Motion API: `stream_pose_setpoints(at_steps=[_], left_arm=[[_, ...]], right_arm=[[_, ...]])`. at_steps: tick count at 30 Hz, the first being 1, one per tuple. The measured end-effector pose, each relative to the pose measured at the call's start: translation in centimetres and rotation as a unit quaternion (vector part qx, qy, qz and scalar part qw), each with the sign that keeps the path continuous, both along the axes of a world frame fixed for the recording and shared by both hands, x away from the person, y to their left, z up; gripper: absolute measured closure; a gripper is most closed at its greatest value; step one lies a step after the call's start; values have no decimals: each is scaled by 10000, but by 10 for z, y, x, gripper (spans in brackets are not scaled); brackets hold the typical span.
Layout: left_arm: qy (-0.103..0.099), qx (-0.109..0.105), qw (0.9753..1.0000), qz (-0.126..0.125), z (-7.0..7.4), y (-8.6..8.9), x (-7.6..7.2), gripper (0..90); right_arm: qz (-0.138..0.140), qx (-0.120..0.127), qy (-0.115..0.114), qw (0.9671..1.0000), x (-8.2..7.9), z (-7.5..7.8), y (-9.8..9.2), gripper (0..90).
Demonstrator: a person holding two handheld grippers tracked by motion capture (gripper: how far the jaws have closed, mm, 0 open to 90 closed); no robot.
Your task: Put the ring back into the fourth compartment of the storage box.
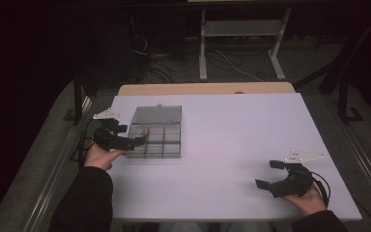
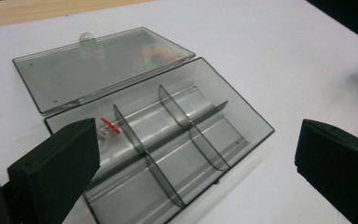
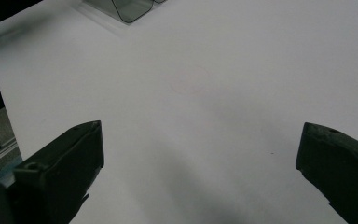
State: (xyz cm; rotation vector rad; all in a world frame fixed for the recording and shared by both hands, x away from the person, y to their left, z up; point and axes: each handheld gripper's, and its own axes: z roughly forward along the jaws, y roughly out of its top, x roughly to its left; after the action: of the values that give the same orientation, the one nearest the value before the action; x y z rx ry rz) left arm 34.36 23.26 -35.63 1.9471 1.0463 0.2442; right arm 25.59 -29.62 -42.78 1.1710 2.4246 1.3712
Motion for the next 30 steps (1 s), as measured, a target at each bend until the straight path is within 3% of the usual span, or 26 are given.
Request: stream_pose_setpoints(at_steps=[5,15,30], left_arm=[[-105,-193,9997,-53,-4,-1,-13,0],[-204,-376,9989,-174,-17,-7,-39,0],[-132,-392,9979,-492,-42,-22,-65,0]], right_arm=[[-3,0,-1,10000,0,0,0,3],[-10,12,4,10000,-1,0,0,3],[-15,13,11,10000,-2,0,0,3]])
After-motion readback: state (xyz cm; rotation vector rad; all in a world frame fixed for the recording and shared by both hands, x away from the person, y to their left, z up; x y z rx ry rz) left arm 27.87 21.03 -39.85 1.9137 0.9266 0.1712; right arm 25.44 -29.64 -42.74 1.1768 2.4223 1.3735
